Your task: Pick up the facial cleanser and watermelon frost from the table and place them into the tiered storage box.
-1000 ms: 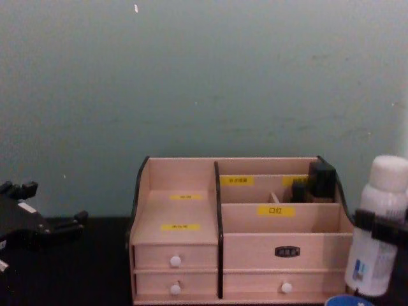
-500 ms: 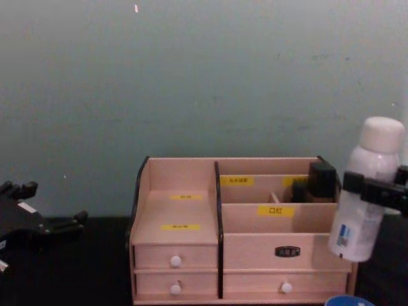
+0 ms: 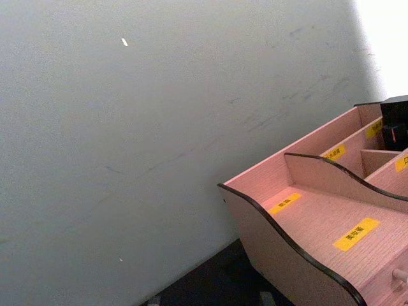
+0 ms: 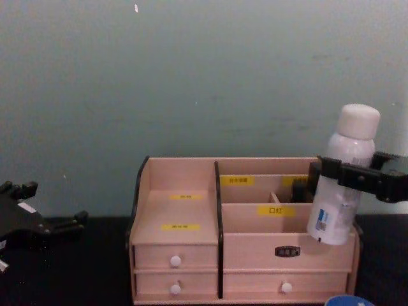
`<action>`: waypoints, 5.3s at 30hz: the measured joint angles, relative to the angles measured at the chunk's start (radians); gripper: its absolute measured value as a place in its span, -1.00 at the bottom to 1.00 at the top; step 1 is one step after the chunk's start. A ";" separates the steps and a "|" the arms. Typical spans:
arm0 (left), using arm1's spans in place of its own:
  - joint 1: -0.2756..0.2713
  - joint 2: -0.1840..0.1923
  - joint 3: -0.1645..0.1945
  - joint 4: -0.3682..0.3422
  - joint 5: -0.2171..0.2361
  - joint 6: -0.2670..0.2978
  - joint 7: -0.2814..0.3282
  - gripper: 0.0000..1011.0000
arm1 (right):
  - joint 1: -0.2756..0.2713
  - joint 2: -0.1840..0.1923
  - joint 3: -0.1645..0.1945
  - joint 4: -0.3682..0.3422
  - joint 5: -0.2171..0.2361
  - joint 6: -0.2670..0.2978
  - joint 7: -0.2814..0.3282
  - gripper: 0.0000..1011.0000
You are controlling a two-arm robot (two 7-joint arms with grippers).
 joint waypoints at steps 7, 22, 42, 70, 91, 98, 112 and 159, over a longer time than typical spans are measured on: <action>0.000 0.000 0.000 0.000 0.000 0.000 0.000 0.98 | 0.058 -0.018 -0.030 0.057 -0.002 -0.014 0.020 0.18; 0.000 0.000 0.000 0.000 0.000 0.000 0.000 0.98 | 0.158 -0.061 -0.066 0.162 -0.020 -0.042 0.035 0.18; 0.000 0.000 0.000 0.000 0.000 0.000 0.000 0.98 | 0.244 -0.112 -0.097 0.248 -0.031 -0.063 0.050 0.18; 0.000 0.000 0.000 0.000 0.000 0.000 0.000 0.98 | 0.377 -0.186 -0.132 0.423 -0.079 -0.087 0.081 0.18; 0.000 0.000 0.000 0.000 0.000 0.000 0.000 0.98 | 0.449 -0.240 -0.144 0.549 -0.113 -0.105 0.090 0.18; 0.000 0.000 0.000 0.000 0.000 0.000 0.000 0.98 | 0.466 -0.257 -0.142 0.589 -0.120 -0.110 0.094 0.18; 0.000 0.000 0.000 0.000 0.000 0.000 0.000 0.98 | 0.491 -0.281 -0.139 0.651 -0.139 -0.112 0.098 0.18; 0.000 0.000 0.000 0.000 0.000 0.000 0.000 0.98 | 0.527 -0.319 -0.135 0.753 -0.173 -0.078 0.109 0.18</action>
